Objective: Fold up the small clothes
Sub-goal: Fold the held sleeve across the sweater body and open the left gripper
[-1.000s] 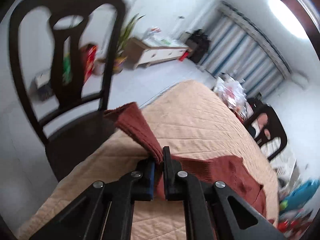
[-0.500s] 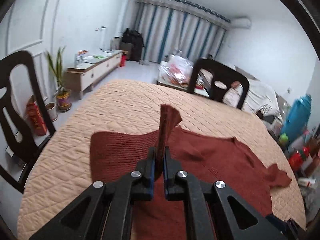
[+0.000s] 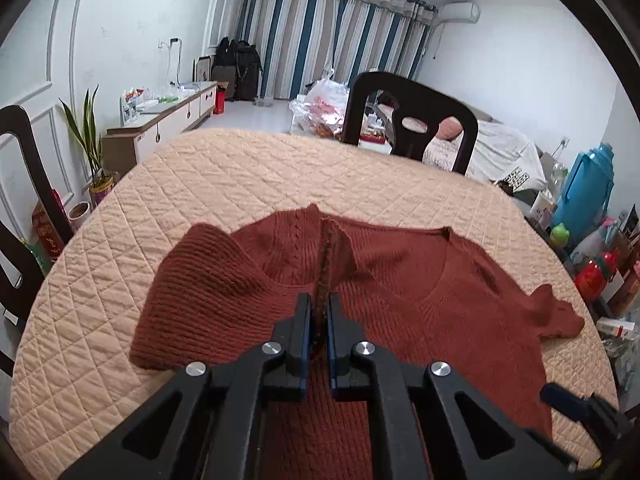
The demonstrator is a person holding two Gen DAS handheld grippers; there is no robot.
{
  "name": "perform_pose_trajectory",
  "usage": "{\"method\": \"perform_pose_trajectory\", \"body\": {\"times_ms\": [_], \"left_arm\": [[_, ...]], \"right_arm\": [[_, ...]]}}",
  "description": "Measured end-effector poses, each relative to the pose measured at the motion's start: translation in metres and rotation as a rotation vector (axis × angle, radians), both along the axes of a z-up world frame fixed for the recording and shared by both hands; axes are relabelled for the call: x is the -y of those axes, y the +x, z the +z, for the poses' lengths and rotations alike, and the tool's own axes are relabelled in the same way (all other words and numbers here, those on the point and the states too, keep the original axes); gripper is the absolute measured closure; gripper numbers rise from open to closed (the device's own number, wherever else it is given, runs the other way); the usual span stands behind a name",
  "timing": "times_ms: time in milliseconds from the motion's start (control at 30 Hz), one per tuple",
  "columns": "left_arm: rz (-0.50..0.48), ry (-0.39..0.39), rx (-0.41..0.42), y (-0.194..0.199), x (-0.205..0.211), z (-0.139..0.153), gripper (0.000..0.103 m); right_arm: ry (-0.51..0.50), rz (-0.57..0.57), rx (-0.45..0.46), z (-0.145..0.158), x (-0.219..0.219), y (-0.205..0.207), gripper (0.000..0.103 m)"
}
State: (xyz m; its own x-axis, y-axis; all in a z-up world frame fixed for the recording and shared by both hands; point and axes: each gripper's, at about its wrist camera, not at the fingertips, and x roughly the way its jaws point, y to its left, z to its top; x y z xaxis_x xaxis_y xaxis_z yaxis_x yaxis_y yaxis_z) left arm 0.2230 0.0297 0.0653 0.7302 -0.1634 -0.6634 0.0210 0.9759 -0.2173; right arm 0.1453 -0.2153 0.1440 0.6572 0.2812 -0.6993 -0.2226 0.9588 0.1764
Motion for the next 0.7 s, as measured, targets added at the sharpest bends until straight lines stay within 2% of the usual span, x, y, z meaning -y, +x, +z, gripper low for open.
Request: {"method": "perform_pose_trajectory", "body": {"times_ms": [133,200,367,500,567,700], "left_arm": [[-0.021,-0.016,-0.035,0.000,0.001,-0.006,0.094],[-0.026,-0.007,-0.044,0.001,0.002,-0.009,0.090],[-0.035,-0.064,-0.068,0.002,-0.005,-0.010,0.049],[-0.040,-0.080,-0.053,-0.002,-0.014,-0.005,0.044],[-0.042,-0.107,-0.046,-0.005,-0.022,-0.002,0.035],[0.004,-0.144,-0.042,-0.007,-0.046,0.004,0.033]], "right_arm": [[0.051,0.005,-0.064,-0.006,0.004,0.017,0.030],[0.057,0.004,-0.077,-0.007,0.004,0.024,0.030],[0.109,0.013,-0.126,-0.009,0.005,0.042,0.030],[0.151,0.026,-0.146,-0.007,0.002,0.052,0.030],[0.175,0.038,-0.140,-0.006,0.000,0.057,0.030],[0.254,0.077,-0.178,-0.011,-0.007,0.075,0.030]]}}
